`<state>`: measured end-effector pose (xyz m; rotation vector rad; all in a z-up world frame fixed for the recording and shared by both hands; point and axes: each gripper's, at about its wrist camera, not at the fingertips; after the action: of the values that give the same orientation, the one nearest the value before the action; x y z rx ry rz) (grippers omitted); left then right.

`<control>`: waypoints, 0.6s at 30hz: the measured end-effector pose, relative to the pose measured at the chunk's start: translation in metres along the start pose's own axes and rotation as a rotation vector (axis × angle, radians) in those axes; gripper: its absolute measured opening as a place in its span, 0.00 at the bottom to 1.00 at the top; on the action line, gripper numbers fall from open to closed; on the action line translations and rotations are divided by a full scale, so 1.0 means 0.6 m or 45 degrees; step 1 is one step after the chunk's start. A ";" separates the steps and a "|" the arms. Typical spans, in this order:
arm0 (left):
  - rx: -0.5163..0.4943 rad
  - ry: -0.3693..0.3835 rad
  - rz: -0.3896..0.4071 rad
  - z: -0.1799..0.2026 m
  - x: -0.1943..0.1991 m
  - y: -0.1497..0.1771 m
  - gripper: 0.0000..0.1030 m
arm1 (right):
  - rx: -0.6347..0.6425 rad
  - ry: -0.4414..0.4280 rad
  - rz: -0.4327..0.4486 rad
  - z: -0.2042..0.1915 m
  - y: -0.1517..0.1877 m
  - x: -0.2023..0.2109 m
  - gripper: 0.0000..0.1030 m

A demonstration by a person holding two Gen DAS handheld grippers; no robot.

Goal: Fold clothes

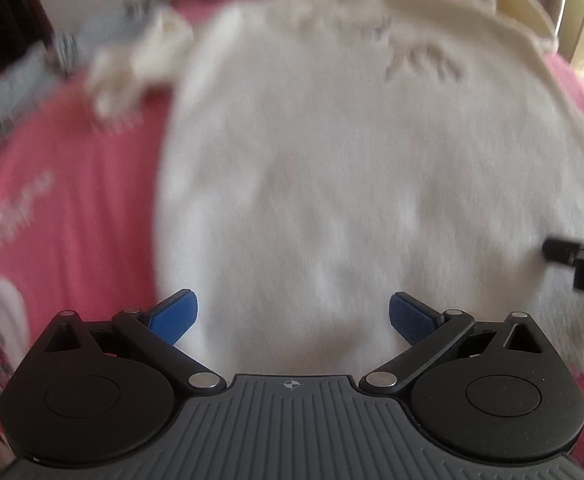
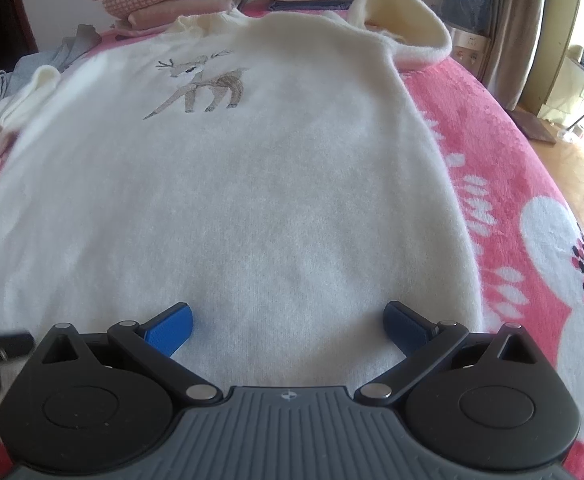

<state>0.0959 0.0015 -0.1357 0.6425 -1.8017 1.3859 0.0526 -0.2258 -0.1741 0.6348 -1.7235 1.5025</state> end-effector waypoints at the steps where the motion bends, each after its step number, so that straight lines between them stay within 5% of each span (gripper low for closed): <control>1: 0.000 0.006 0.013 0.001 0.001 -0.004 1.00 | 0.003 0.001 0.002 0.000 0.000 0.001 1.00; 9: 0.064 0.048 -0.045 0.010 -0.028 -0.038 1.00 | 0.043 -0.027 0.144 -0.002 -0.042 0.033 1.00; 18: 0.051 0.011 -0.085 0.024 -0.057 -0.053 1.00 | 0.045 -0.082 0.104 -0.001 -0.086 -0.009 0.99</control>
<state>0.1365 -0.0234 -0.1468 0.7103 -1.7338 1.3810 0.0960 -0.2354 -0.1472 0.6442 -1.7941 1.5881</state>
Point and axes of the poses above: each gripper's, at about its wrist camera, not at the fingertips, and x roughly against the way its jaws point, z to its right, y to its underside, and after that the axes turned 3 degrees about z, right-handed
